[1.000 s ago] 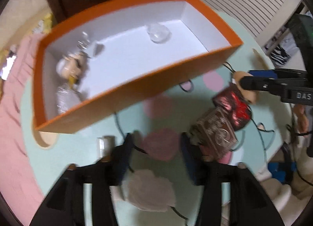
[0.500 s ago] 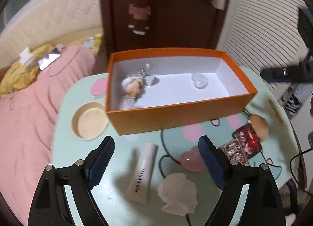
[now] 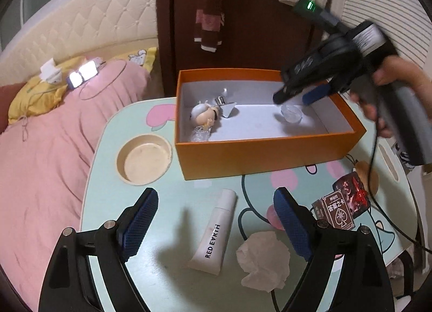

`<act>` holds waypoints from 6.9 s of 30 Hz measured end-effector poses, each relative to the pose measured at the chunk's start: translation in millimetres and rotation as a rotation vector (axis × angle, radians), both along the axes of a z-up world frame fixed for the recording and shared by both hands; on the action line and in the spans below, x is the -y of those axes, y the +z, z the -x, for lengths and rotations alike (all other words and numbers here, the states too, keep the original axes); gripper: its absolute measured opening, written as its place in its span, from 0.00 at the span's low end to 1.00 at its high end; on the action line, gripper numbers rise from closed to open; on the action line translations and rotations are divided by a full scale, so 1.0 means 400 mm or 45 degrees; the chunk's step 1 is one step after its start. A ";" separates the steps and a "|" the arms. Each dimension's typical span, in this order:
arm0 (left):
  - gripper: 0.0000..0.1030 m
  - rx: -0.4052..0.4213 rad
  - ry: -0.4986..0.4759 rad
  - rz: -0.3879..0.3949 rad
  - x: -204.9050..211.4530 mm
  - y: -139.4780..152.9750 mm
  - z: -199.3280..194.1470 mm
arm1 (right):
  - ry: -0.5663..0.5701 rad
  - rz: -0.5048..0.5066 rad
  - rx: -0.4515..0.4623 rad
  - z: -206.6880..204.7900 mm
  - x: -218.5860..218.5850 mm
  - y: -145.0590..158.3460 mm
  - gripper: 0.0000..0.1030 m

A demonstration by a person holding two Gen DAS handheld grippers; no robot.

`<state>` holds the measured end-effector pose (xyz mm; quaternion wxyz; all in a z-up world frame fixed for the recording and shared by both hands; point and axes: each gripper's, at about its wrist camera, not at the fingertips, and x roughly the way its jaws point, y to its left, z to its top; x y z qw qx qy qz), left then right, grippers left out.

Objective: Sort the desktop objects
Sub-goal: 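Grasp the clear heart-shaped item with the right tool and place it on the table, then grasp the small figurine with the left tool and place it on the table, then lift the clear plastic bag with right tool while left tool grasps the metal cup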

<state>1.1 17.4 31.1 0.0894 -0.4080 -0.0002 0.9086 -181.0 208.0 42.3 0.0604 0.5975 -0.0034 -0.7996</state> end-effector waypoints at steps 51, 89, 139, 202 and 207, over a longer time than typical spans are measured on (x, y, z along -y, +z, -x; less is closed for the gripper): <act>0.84 0.064 0.013 -0.091 0.017 0.039 0.016 | 0.158 0.208 -0.164 -0.377 -0.037 -0.007 0.39; 0.44 0.531 -0.316 0.405 -0.182 -0.008 0.425 | 0.047 0.562 -0.322 -0.404 -0.172 0.056 0.52; 0.32 0.766 -0.450 0.083 -0.150 -0.068 0.383 | 0.053 0.561 -0.319 -0.383 -0.172 0.053 0.52; 0.80 0.157 -0.117 -0.483 0.204 0.057 -0.043 | 0.362 0.224 0.185 -0.048 0.245 -0.059 0.35; 0.80 0.138 -0.111 -0.420 0.172 0.069 -0.028 | 0.279 0.388 0.071 -0.062 0.135 0.021 0.35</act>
